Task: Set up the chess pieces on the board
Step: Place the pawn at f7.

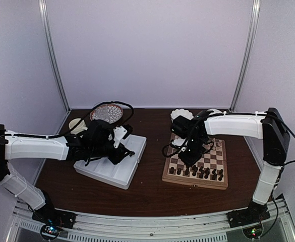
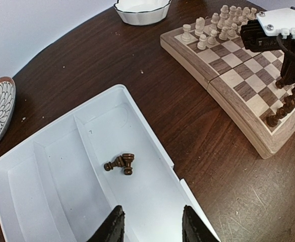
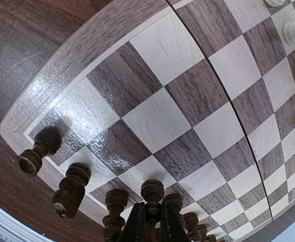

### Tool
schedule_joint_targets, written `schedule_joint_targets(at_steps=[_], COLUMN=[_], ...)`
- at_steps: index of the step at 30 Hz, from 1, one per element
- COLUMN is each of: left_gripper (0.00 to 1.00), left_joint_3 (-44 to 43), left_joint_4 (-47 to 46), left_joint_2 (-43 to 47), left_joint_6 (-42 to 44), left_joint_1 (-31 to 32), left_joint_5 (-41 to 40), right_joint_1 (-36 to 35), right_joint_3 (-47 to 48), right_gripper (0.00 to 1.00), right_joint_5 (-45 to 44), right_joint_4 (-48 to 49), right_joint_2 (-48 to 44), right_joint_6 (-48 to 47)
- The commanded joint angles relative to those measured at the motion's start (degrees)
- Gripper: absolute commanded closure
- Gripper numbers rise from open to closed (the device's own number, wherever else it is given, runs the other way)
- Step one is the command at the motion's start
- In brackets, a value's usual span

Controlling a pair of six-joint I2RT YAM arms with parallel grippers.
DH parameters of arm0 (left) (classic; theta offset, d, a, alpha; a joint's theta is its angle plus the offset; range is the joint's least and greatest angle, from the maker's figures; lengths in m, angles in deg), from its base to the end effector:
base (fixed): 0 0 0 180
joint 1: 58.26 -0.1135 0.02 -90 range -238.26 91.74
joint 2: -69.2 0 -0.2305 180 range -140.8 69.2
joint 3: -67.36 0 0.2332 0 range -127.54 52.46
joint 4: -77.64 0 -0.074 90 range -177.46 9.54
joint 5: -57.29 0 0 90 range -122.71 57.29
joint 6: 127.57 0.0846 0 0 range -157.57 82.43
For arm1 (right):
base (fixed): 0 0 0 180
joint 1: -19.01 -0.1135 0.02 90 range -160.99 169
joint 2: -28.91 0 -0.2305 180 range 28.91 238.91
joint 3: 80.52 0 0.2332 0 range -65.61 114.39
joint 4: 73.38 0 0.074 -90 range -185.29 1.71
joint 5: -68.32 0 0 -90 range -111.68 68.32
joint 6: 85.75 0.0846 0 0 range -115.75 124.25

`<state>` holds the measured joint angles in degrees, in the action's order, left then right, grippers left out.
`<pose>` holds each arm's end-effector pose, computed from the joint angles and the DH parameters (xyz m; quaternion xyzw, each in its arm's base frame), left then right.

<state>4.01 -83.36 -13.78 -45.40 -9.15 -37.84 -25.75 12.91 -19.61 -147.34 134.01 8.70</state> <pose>0.2251 -0.2484 0.1651 0.2992 0.8493 -0.1710 0.3999 0.2254 0.2279 0.1308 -0.3449 0.9377 0.0323 0.0271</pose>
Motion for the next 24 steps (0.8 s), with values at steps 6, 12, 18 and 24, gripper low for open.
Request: schedule_joint_targets(at_steps=[6,12,18,24], left_gripper=[0.61,0.61,0.61,0.61], left_joint_3=[-1.83,-2.01,-2.30,-2.26], left_joint_4=[-0.71,-0.50,-0.29,-0.41], left_joint_2=[-0.92,-1.18,-1.47,-1.61], left_joint_6=[-0.71,-0.82,-0.84,-1.07], left_joint_1=[-0.32,-0.32,-0.32,-0.34], left_joint_5=[0.80,0.88,0.74,-0.09], right_joint_1=[-0.34,-0.29,-0.17,-0.16], right_joint_3=[1.33,1.22,0.93,0.62], right_gripper=[0.92,0.79,0.76,0.76], right_joint_5=[-0.35,-1.23,-1.80,-6.04], right_joint_4=[0.63,1.09,1.66,3.59], right_joint_2=[1.08,0.39,-1.18,-5.40], right_joint_6=[0.50,1.29,1.70,2.76])
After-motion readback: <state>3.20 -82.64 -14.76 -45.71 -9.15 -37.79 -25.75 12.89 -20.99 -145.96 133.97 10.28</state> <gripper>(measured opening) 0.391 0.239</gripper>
